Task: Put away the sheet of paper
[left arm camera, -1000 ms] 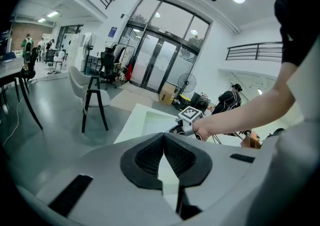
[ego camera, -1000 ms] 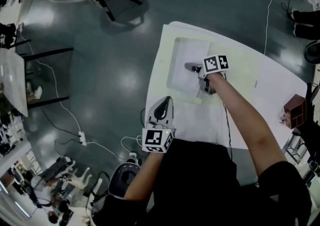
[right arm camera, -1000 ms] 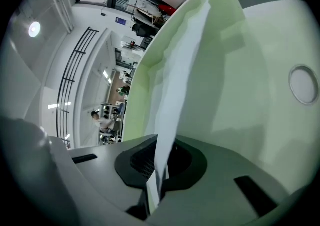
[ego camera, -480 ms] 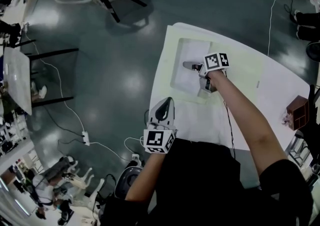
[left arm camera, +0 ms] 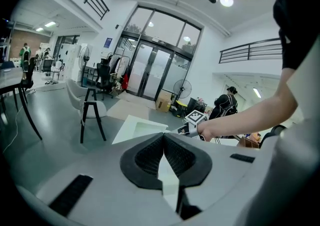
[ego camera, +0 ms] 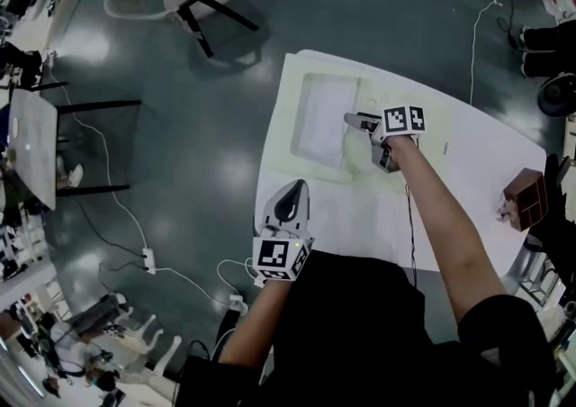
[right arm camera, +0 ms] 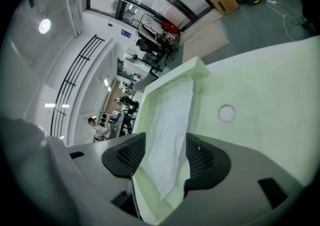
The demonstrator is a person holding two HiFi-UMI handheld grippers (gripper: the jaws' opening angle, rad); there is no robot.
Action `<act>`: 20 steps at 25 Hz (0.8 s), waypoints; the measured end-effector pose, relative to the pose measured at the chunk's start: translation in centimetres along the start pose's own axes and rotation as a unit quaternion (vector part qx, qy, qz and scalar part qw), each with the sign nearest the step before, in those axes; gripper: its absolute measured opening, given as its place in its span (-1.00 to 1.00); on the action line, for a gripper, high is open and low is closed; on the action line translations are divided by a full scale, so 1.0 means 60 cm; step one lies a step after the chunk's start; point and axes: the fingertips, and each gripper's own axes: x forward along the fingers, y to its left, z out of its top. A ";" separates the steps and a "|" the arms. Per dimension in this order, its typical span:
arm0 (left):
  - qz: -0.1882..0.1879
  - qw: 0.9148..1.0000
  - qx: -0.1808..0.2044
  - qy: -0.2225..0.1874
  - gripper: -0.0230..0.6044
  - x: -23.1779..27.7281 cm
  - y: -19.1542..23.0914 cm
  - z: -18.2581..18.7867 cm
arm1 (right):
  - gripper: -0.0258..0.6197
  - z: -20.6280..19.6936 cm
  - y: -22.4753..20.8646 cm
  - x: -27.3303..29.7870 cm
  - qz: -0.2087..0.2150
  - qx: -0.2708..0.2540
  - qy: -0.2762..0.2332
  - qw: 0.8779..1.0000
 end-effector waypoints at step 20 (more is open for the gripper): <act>0.021 0.997 0.079 0.000 -0.92 -0.132 -0.152 -0.020 | -0.25 -0.185 0.010 -0.379 -0.015 -0.151 -0.134 0.979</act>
